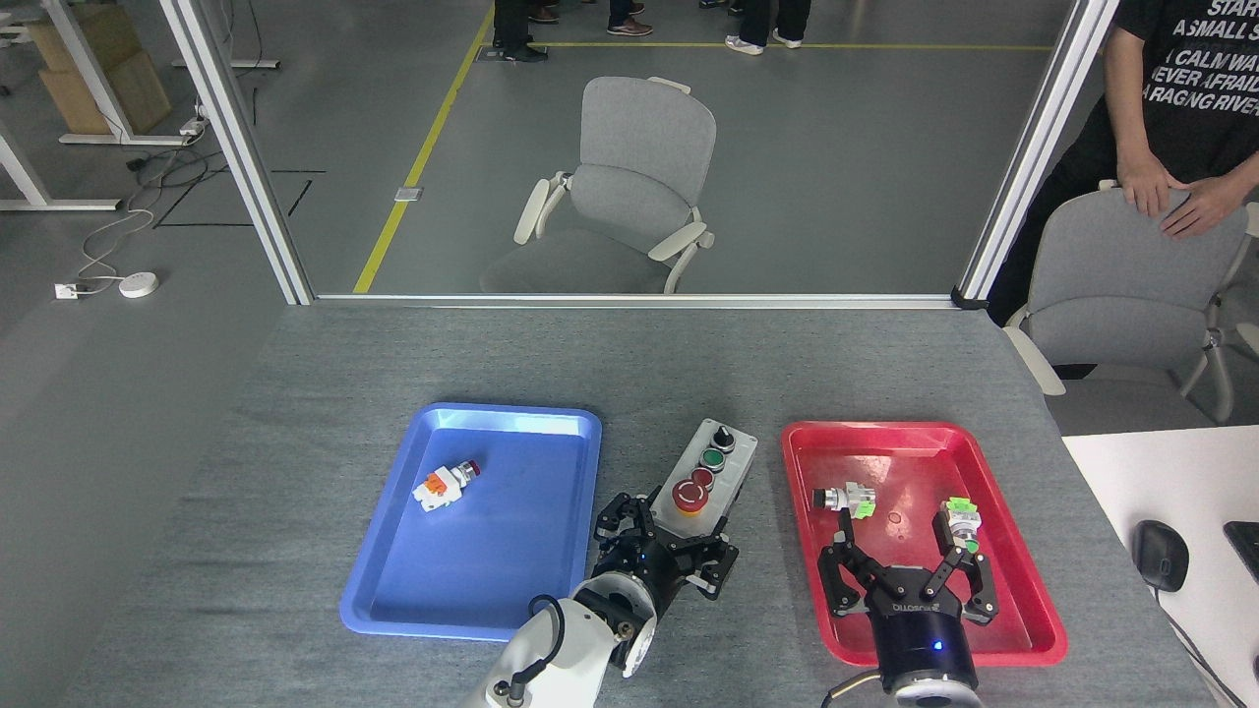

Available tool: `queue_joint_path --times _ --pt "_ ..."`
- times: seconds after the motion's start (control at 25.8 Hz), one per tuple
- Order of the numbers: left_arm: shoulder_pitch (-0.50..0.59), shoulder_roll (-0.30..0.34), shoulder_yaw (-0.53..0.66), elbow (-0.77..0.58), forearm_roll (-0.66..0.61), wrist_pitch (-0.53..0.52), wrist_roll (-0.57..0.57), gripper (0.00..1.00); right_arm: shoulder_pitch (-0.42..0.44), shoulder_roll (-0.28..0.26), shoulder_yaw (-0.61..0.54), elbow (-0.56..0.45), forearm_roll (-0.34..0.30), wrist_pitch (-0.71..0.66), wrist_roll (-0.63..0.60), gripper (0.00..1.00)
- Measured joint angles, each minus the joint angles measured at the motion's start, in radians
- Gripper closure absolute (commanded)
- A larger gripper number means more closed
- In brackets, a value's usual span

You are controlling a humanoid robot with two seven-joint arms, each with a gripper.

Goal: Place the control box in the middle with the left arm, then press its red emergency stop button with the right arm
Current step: 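Drag the control box out of the blue tray toward the red tray, then adjust the control box between the trays and open the left gripper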

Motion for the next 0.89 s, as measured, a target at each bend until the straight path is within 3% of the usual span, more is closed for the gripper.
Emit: queue_joint_path --times 0.54,0.58,0.74,0.89 --pt "-0.001 0.001 -0.056 0.048 0.01 -0.028 -0.003 1.0 0.003 -0.001 -0.002 -0.014 -0.001 0.003 0.004 0.02" --pt "-0.001 0.001 -0.059 0.051 0.01 -0.031 -0.002 0.97 0.003 -0.001 -0.003 -0.015 -0.001 0.007 0.004 0.02" --pt "-0.002 0.001 -0.063 0.057 0.01 -0.033 0.002 0.49 0.007 0.0 -0.003 -0.018 -0.001 0.022 0.0 0.02" --pt "-0.001 0.002 -0.064 0.059 0.011 -0.032 0.0 0.28 0.011 0.0 -0.003 -0.019 -0.001 0.027 -0.001 0.02"
